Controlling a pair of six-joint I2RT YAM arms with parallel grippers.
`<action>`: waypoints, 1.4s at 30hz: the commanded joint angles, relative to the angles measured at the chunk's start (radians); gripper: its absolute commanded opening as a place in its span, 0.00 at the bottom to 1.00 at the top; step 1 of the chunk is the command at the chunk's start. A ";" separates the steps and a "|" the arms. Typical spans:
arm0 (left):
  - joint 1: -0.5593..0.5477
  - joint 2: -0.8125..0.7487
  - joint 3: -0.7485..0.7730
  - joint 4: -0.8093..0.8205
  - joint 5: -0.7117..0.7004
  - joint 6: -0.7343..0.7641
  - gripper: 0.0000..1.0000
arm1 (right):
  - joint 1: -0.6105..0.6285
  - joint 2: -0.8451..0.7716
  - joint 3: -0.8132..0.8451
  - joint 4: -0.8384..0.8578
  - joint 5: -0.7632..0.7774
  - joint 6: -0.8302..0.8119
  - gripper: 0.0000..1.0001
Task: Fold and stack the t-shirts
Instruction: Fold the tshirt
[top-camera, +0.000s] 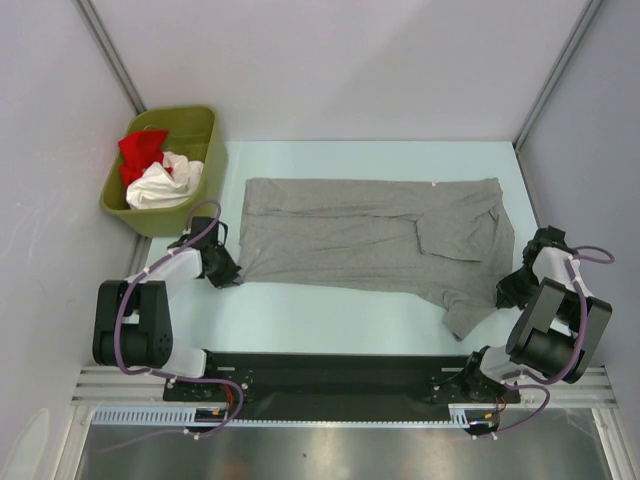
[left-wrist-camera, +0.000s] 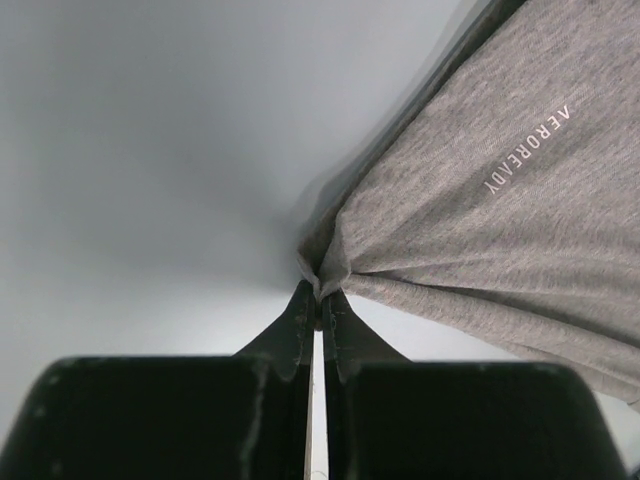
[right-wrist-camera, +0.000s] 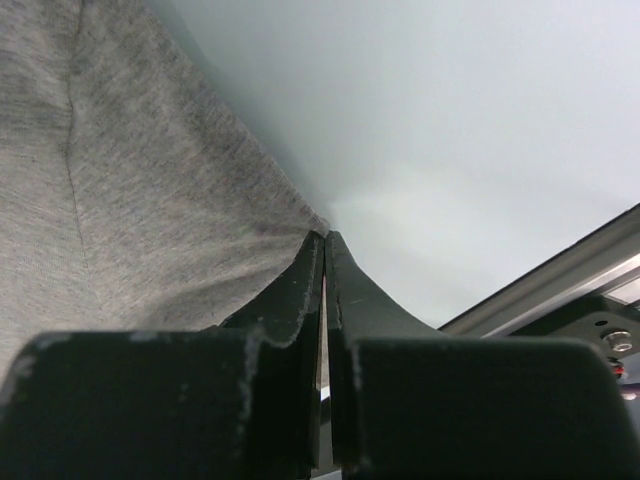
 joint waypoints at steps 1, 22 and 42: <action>-0.002 -0.055 0.001 -0.037 -0.027 0.047 0.00 | -0.004 -0.026 0.045 -0.026 0.012 -0.037 0.00; -0.018 -0.159 0.016 -0.045 -0.061 0.078 0.50 | 0.011 -0.007 0.065 0.011 -0.125 -0.108 0.00; -0.018 0.063 0.016 0.028 -0.055 0.067 0.14 | -0.029 0.025 0.088 0.020 -0.208 -0.195 0.42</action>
